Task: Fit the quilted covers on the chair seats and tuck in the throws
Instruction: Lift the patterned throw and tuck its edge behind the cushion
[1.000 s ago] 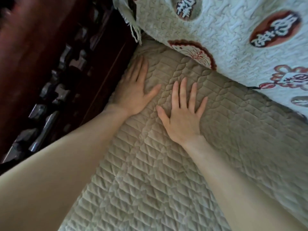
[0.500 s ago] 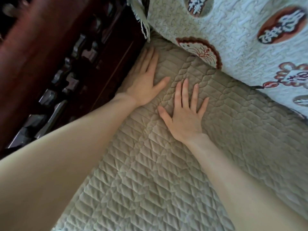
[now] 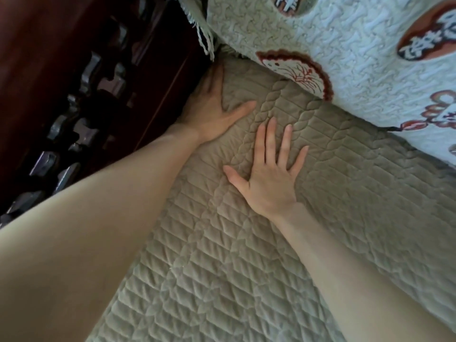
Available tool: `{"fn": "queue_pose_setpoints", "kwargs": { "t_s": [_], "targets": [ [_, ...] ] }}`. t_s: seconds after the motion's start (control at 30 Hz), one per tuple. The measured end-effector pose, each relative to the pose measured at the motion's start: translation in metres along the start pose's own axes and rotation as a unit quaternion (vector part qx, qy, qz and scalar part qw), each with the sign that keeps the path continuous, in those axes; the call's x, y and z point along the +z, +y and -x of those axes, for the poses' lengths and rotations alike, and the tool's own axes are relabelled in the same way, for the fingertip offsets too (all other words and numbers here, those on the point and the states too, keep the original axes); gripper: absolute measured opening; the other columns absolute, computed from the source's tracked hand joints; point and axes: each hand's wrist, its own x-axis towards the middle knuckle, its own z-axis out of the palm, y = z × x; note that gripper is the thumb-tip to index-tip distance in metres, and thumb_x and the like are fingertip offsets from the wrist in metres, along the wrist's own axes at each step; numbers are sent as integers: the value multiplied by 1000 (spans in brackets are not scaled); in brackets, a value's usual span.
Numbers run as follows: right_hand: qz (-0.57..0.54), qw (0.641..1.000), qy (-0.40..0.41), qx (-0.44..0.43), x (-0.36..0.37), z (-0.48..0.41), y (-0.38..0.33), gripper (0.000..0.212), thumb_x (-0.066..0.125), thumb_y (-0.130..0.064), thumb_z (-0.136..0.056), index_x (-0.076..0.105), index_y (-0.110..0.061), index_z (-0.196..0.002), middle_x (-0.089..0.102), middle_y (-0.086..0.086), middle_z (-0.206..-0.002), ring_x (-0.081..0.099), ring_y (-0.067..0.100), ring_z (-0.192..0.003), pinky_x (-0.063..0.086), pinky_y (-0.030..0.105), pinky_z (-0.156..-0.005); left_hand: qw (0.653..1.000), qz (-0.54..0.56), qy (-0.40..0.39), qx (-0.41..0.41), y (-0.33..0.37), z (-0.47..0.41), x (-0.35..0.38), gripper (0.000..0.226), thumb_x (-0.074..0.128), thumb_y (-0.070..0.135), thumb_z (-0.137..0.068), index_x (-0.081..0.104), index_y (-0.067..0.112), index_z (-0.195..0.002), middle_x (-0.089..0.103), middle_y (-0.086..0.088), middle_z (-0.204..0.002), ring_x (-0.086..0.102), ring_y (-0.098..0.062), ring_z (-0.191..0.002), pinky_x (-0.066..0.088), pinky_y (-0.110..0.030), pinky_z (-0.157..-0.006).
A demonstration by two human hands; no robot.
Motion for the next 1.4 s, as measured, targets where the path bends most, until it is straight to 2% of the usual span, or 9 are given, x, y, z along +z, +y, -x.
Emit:
{"fn": "queue_pose_setpoints", "kwargs": {
  "t_s": [0.23, 0.37, 0.47, 0.6, 0.77, 0.97, 1.1, 1.2, 1.4],
  "targets": [
    [-23, 999, 27, -3, -6, 20, -2, 95, 11, -77, -84, -17, -18, -152, -27, 1, -158, -29, 27, -144, -16, 61, -112, 995, -95, 11, 23, -9, 79, -5, 90, 36, 67, -91, -7, 19, -155, -10, -3, -162, -3, -18, -149, 1, -34, -120],
    [-8, 999, 33, -13, 13, 60, -10, 92, 5, -77, -84, -11, -18, -153, -18, 6, -161, -20, 30, -147, -9, 62, -114, 994, -109, 10, -11, -30, 125, 2, 97, 25, 80, -83, -6, 23, -155, -9, -1, -163, -3, -18, -149, 1, -35, -119],
    [10, 998, 56, -3, 28, 68, -12, 88, 12, -73, -89, 1, -15, -154, -3, 9, -163, -6, 33, -148, -3, 64, -114, 997, -72, 15, -20, -38, 123, 7, 98, 37, 78, -83, -1, 24, -155, -4, 0, -163, 3, -19, -148, 3, -31, -117],
    [13, 999, 43, -13, 26, 65, -13, 86, 4, -73, -86, -18, -19, -150, -17, 6, -161, -18, 30, -147, -10, 61, -114, 997, -73, 21, -20, -35, 120, 4, 92, 39, 70, -87, -2, 24, -155, -6, -1, -163, 1, -19, -149, 4, -33, -118],
    [14, 997, 77, -21, 46, 125, 16, 79, 20, -66, -93, 12, -17, -155, 9, 8, -162, 6, 30, -149, 6, 63, -115, 987, -153, 26, -36, -34, 186, 15, 84, 21, 73, -91, -6, 26, -154, -13, 0, -162, -9, -19, -148, -2, -41, -119],
    [7, 995, 97, -23, 56, 148, 29, 78, 26, -65, -93, 17, -18, -154, 12, 7, -162, 8, 29, -149, 2, 63, -114, 981, -169, 21, -94, -30, 210, 25, 84, 11, 76, -86, -7, 29, -154, -17, 0, -161, -13, -25, -148, -2, -55, -118],
    [2, 994, 102, 31, 75, 201, 66, 74, 26, -64, -93, 23, -19, -153, 17, 7, -161, 13, 27, -149, 9, 63, -113, 970, -242, 10, 1, -2, 270, 73, 75, 15, 68, -94, 4, 26, -155, -4, -5, -163, -10, -32, -148, -6, -64, -113],
    [22, 993, 96, 59, 89, 242, 104, 73, 26, -62, -94, 30, -17, -152, 22, 7, -160, 20, 27, -147, 16, 62, -113, 967, -255, 12, 23, 12, 302, 108, 73, 20, 64, -94, 17, 23, -155, 9, -6, -162, -3, -35, -148, -9, -65, -111],
    [2, 989, 108, 105, 91, 268, 129, 73, 28, -61, -93, 30, -17, -151, 22, 8, -159, 20, 28, -147, 10, 59, -113, 957, -257, -14, 136, 57, 305, 144, 67, 27, 59, -94, 26, 25, -152, 18, -6, -160, 9, -32, -147, -3, -63, -112]
  ]
}}
